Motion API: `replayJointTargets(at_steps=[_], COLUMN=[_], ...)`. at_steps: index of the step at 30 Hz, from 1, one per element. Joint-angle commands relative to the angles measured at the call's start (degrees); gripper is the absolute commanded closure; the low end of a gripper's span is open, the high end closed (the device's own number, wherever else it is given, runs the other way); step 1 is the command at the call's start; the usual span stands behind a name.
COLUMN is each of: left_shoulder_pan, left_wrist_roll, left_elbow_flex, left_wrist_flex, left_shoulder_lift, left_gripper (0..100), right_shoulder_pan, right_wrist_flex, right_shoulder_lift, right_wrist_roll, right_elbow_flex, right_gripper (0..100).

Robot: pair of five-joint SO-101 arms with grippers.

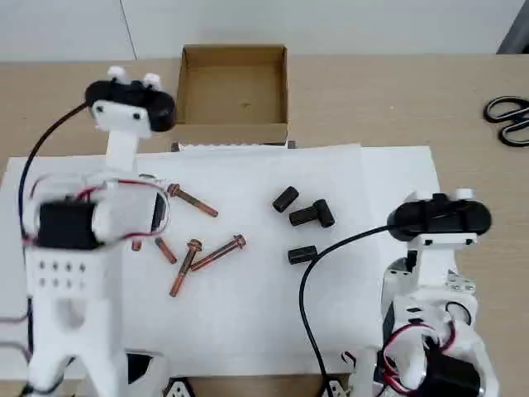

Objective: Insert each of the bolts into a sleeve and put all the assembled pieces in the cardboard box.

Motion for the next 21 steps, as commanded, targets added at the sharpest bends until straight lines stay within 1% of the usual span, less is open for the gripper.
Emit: replayJointTargets(at_steps=[1, 6, 9, 15, 17, 21], left_shoulder_pan=[0.2, 0.2, 0.2, 0.3, 0.3, 1.3], left_wrist_roll=[4.7, 11.3, 15.9, 23.9, 26.4, 27.3], left_elbow_flex=[9.0, 21.8, 29.1, 41.7, 46.1, 54.0], left_wrist_flex=[-7.3, -17.0, -21.4, -28.6, -31.3, -34.5], left_shoulder_lift=[-10.5, -23.6, -31.4, -46.6, -51.5, -60.9], left_gripper=[100, 100, 100, 100, 100, 99], right_shoulder_pan=[-5.3, -15.3, -20.4, -28.7, -30.7, -33.5], right_wrist_flex=[-4.3, -10.9, -16.0, -21.2, -22.3, -24.5], right_shoulder_lift=[-4.1, -9.0, -12.7, -20.8, -21.1, -20.4], right_wrist_roll=[-4.3, -10.3, -12.4, -12.7, -12.7, -12.7], right_elbow_flex=[2.9, 9.3, 13.4, 22.2, 23.4, 24.2], right_gripper=[99.5, 99.5, 99.5, 99.5, 99.5, 99.5])
